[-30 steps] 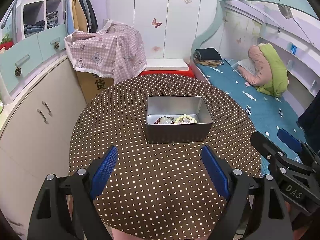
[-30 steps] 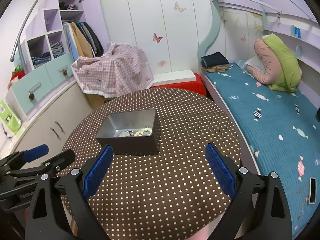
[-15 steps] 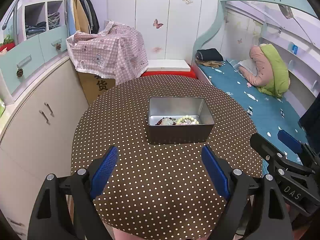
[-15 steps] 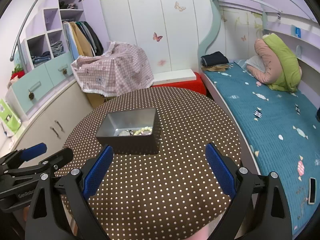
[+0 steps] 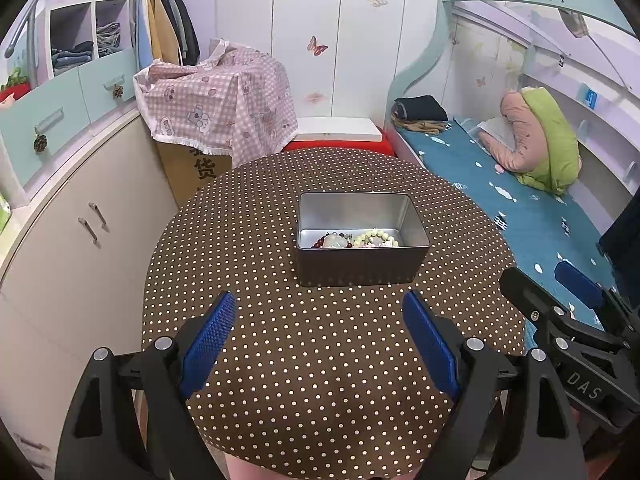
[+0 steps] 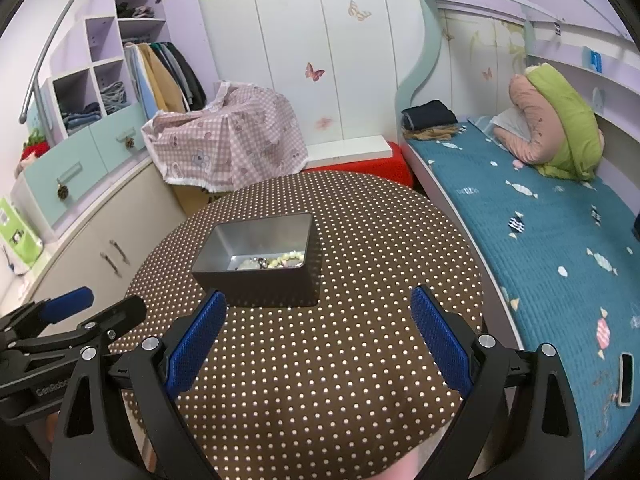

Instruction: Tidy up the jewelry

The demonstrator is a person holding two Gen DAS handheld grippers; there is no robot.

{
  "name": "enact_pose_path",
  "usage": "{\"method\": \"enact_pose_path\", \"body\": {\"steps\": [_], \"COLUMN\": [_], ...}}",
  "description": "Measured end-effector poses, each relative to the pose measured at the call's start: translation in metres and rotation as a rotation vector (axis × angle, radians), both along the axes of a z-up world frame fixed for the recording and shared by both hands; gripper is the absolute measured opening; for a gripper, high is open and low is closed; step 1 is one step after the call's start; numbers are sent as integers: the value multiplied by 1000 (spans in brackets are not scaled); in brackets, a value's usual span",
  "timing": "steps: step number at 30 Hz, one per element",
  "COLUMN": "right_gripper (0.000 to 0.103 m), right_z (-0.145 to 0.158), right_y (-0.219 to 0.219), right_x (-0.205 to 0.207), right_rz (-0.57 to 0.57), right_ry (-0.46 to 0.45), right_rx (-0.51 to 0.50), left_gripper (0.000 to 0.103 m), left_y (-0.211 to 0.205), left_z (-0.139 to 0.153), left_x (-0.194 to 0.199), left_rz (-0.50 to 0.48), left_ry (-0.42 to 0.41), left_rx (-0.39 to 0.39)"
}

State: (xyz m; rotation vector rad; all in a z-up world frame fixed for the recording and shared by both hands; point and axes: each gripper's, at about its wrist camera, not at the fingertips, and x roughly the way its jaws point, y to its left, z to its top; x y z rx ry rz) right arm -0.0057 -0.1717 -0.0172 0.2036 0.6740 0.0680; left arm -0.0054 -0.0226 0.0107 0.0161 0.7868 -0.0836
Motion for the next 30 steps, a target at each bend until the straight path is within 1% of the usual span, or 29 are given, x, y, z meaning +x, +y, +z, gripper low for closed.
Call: {"method": "enact_pose_path", "body": {"steps": [15, 30], "right_gripper": [90, 90], "right_z": [-1, -4], "right_y": [-1, 2], "right_x": [0, -1], "right_rz": [0, -1], "right_ry": [4, 14], "right_rx": [2, 6], "left_gripper": [83, 83], "left_y": [3, 6], "left_z": [-1, -4], "left_x": [-1, 1], "left_rz": [7, 10], "left_ry": [4, 9], "left_rx": [-13, -10]}}
